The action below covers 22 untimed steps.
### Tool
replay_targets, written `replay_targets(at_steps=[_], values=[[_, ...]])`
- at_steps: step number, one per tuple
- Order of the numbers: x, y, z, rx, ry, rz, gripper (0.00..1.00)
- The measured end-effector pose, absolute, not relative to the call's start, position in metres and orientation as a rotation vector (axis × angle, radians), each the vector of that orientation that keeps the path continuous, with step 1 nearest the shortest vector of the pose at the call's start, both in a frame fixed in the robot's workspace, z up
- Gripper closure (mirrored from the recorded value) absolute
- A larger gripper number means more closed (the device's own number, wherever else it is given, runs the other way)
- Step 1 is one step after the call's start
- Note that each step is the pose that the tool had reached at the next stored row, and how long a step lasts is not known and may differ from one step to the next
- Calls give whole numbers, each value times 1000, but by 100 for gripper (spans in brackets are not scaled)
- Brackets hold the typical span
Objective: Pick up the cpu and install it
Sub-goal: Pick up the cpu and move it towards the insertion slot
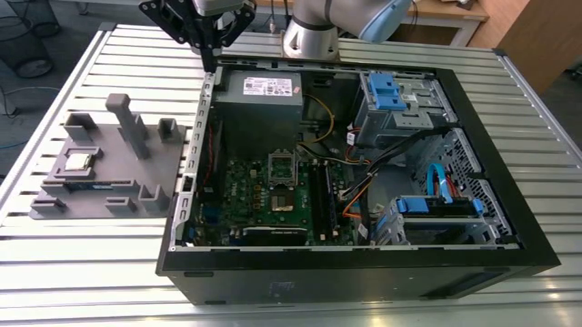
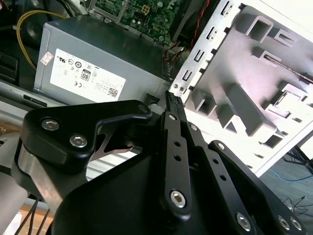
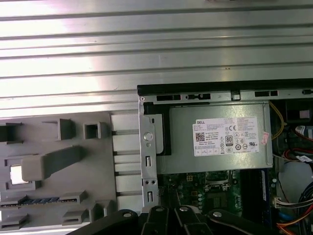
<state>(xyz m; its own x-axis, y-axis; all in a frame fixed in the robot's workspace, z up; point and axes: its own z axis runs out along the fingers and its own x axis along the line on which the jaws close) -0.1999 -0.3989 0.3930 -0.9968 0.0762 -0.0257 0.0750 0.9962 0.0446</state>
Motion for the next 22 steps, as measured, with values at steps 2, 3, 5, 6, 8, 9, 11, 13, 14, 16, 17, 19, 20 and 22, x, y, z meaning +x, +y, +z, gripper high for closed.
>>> replay_targets(at_steps=[2, 3, 5, 6, 8, 9, 11, 13, 14, 16, 17, 19, 20, 22], values=[[-201, -399, 393, 118, 3111, 68, 89], [-202, -399, 393, 118, 3111, 68, 89], [-204, -399, 393, 118, 3111, 68, 89], [-204, -399, 393, 118, 3111, 68, 89], [-206, -399, 393, 118, 3111, 68, 89], [-206, -399, 393, 118, 3111, 68, 89], [-208, -399, 393, 118, 3111, 68, 89], [-209, -399, 393, 118, 3111, 68, 89], [-210, -399, 393, 118, 3111, 68, 89], [-211, -399, 393, 118, 3111, 68, 89], [-212, -399, 393, 118, 3111, 68, 89], [-213, -399, 393, 118, 3111, 68, 89], [-214, -399, 393, 118, 3111, 68, 89], [-215, -399, 393, 118, 3111, 68, 89]])
